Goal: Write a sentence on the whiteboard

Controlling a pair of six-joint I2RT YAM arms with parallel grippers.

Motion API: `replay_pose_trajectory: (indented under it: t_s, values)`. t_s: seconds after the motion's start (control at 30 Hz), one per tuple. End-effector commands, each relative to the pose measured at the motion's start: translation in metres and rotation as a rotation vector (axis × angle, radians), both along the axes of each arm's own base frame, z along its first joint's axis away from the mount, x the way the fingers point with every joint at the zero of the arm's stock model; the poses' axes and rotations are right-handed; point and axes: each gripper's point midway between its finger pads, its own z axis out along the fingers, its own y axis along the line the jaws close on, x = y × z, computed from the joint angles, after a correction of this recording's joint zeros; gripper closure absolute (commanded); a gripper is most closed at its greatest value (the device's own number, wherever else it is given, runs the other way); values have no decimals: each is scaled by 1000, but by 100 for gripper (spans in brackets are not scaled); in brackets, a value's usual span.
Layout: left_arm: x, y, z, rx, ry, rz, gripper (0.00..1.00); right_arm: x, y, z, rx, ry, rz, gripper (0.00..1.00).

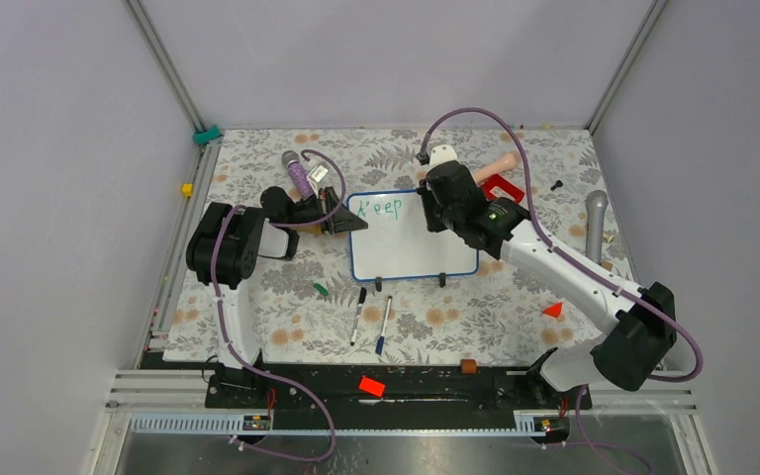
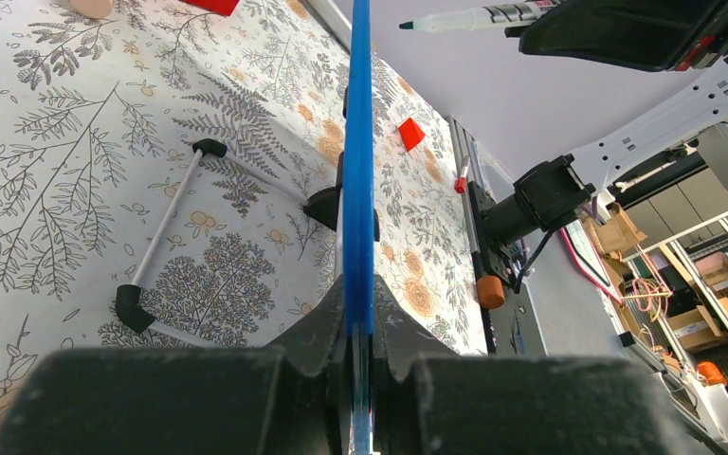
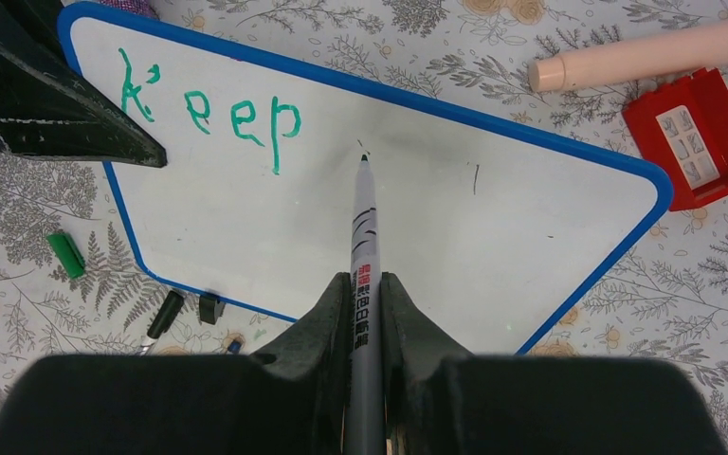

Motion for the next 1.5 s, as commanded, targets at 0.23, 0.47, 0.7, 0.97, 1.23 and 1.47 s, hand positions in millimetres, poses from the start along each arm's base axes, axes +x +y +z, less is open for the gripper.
replay_pose_trajectory:
  t_s: [0.23, 0.47, 0.7, 0.97, 1.23, 1.47]
  values:
    - [-7, -3, 18, -9, -106, -24, 100, 10, 3, 5, -18, -14, -9, 100]
    - [-8, -2, 18, -9, -107, -25, 100, 16, 5, 0, -33, -7, -14, 100]
    - [-7, -3, 18, -9, -107, -27, 100, 20, -2, -7, -93, 0, -45, 100]
    - [-8, -3, 18, -9, -107, -28, 100, 20, -13, -7, -138, -6, -77, 100]
    - [-8, -3, 18, -9, -107, -29, 100, 18, -10, 2, -103, -20, -62, 100]
    - [-7, -3, 18, -8, -108, -29, 100, 14, -4, 26, -8, -79, -34, 100]
